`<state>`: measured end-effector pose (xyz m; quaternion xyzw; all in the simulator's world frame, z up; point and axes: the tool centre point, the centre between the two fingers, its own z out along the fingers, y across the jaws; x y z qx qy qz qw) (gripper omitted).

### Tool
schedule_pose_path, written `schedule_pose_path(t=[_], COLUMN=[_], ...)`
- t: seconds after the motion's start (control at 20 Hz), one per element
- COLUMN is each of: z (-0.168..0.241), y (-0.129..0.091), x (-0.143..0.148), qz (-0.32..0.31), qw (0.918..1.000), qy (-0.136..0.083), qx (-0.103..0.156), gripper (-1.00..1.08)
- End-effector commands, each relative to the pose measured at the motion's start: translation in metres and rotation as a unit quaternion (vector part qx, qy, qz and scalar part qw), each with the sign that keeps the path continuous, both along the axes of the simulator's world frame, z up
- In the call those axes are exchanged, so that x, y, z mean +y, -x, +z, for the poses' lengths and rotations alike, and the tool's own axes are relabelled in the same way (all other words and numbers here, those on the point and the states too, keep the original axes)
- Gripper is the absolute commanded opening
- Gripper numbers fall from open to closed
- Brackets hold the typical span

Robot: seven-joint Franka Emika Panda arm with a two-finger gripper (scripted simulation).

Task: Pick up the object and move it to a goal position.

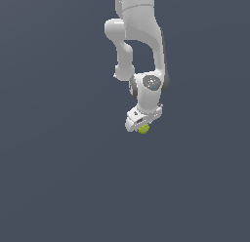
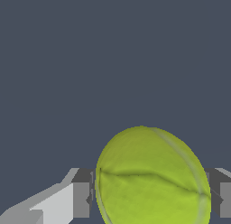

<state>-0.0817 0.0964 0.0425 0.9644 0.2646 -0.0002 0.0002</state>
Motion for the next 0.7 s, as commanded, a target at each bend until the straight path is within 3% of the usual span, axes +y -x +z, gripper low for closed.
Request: schedule_pose_path(t=[0.0,0.65], z=[0.003,0.062], y=[-0.002,-0.041], x=[0.0,0.007], qz=[0.0,0.0], qw=[1.0,1.0], qy=[0.0,-0.001], qx=[-0.001,0.0], gripper=[-1.0,-1.0])
